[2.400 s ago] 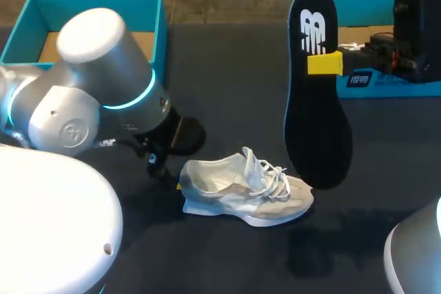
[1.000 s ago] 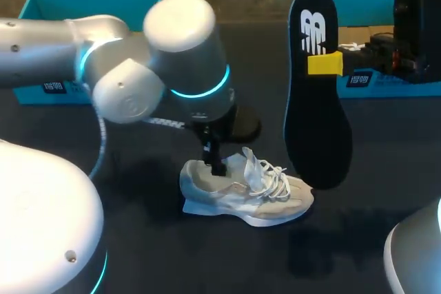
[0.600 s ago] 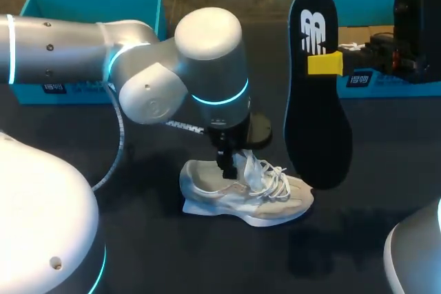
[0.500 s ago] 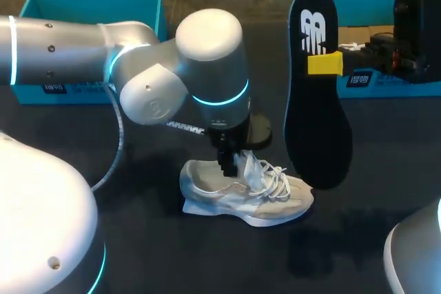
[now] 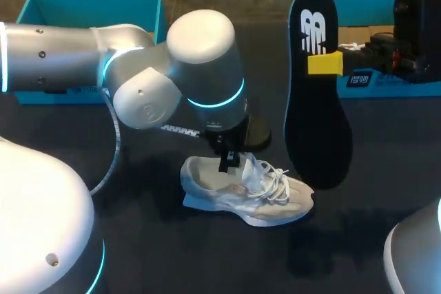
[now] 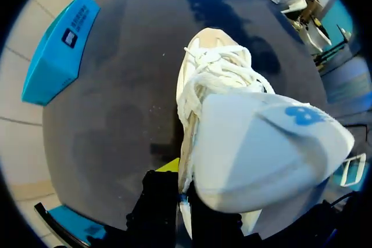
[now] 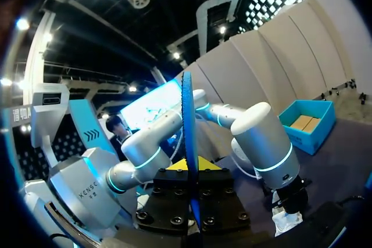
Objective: Take the shoe out of the shoebox, open the shoe tongue, remove and reinsert the insole, then place the shoe into the shoebox
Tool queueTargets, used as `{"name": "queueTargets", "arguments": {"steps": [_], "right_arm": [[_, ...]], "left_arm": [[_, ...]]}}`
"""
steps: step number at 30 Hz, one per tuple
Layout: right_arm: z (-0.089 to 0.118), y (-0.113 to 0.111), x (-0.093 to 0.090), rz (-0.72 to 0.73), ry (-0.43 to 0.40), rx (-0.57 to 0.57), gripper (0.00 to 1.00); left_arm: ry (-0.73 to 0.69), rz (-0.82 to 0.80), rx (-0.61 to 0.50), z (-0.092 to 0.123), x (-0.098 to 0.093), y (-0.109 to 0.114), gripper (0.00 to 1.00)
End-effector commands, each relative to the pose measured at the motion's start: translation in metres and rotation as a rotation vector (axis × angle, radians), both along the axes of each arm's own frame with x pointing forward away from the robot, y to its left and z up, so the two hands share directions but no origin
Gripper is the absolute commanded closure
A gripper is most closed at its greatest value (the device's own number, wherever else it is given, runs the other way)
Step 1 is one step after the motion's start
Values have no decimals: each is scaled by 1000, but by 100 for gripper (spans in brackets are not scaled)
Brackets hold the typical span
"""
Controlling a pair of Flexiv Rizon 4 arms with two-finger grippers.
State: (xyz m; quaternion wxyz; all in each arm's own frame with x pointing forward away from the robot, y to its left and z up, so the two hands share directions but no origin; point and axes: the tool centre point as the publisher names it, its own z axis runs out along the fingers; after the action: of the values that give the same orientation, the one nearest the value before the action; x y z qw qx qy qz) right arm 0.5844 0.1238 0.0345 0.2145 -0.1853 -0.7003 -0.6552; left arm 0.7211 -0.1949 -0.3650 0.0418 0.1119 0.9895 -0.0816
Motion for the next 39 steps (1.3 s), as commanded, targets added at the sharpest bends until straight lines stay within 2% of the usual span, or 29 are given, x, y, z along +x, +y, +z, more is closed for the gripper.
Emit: {"name": "queueTargets", "arguments": {"steps": [1, 8, 11, 23, 28, 30, 34, 39], "right_arm": [[0, 3, 4, 6, 1, -3, 100], [0, 3, 4, 6, 1, -3, 100], [0, 3, 4, 6, 1, -3, 100], [0, 3, 4, 6, 1, -3, 100], [0, 3, 4, 6, 1, -3, 100], [0, 3, 4, 6, 1, -3, 100], [0, 3, 4, 6, 1, -3, 100], [0, 3, 4, 6, 1, -3, 100]], "left_arm": [[-29, -95, -36, 22, -4, 13, 100], [-139, -423, -89, 51, -15, 9, 100], [-343, -610, -158, 60, -29, 15, 100], [-343, -610, -158, 60, -29, 15, 100], [-332, -900, -259, 77, -10, 15, 100], [-331, -954, -250, 83, -5, 13, 100], [-291, -1151, -270, 94, -8, 11, 100], [-270, -1272, -210, 89, -15, 8, 100]]}}
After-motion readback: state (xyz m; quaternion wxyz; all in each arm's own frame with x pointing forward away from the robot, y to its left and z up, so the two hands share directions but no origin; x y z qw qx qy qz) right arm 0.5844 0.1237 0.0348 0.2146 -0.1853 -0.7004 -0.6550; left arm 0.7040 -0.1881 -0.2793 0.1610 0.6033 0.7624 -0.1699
